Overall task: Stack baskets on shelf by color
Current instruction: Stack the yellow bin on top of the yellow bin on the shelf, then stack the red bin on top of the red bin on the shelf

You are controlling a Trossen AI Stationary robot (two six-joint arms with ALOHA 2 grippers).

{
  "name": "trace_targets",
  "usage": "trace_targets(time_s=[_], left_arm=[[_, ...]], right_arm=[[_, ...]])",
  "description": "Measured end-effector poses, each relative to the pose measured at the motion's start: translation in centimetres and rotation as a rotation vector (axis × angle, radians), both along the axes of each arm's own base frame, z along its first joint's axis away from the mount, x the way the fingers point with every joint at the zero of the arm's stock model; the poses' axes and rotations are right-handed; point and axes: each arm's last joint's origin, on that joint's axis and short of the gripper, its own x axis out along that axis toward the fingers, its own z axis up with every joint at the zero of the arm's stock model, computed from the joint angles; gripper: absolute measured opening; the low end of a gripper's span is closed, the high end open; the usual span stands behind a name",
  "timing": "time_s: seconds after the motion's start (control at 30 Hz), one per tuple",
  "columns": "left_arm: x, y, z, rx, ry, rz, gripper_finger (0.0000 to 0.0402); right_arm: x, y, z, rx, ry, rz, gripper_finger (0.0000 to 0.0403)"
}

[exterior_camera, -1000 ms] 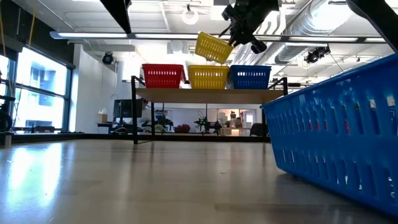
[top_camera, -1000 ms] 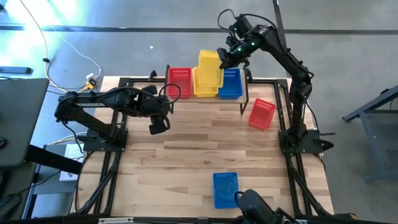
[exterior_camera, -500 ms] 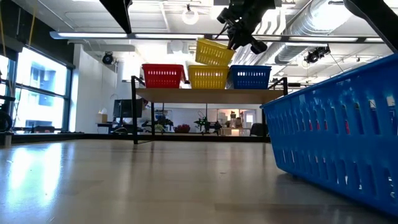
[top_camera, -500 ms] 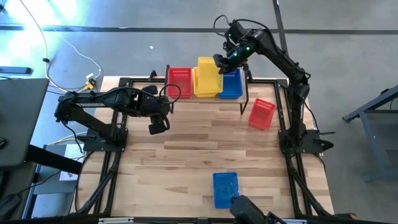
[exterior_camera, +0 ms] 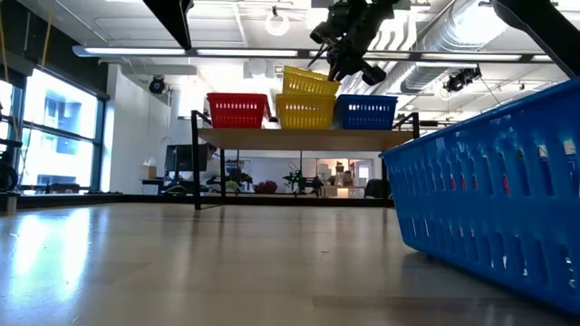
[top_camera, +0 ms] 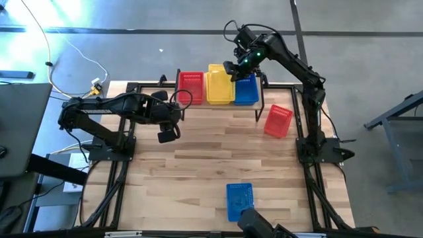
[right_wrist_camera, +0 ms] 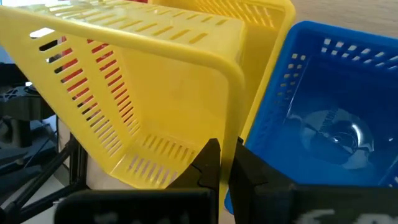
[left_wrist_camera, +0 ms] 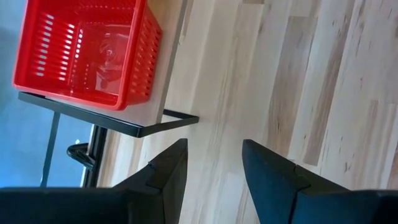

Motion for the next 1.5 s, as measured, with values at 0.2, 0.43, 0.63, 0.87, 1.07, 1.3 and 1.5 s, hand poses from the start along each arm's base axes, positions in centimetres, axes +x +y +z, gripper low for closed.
trace_targets(time_s=[0.2,0.43,0.63,0.87,1.07,1.3,1.5], left_arm=[[0.0,0.0,0.0,0.002,0.003,-0.007,0.0142],[0.0,0.0,0.0,0.003,0.003,-0.008,0.0142],[0.0,0.0,0.0,0.003,0.003,-0.008,0.0142],[0.0,0.0,0.0,0.003,0.003,-0.008,0.0142],[0.0,0.0,0.0,0.003,0.003,-0.007,0.0142],[0.0,0.0,0.0,0.004,0.007,-0.007,0.0142],[-0.1,0.0,0.0,0.003,0.014,-0.007,0.0142]], right_arm=[[0.0,0.0,0.0,0.002,-0.002,0.003,0.0],[0.3,-0.2,0.2,-0.022,-0.035,0.005,0.0014],[0.3,-0.2,0.2,-0.023,-0.036,0.006,0.0053],[0.2,-0.6,0.3,-0.038,-0.054,-0.001,0.0078],[-0.1,-0.6,1.9,-0.109,-0.108,0.031,0.0078],[0.9,2.6,2.4,-0.134,-0.124,0.238,0.0078],[2.6,7.0,1.9,-0.212,-0.002,0.418,0.0078]])
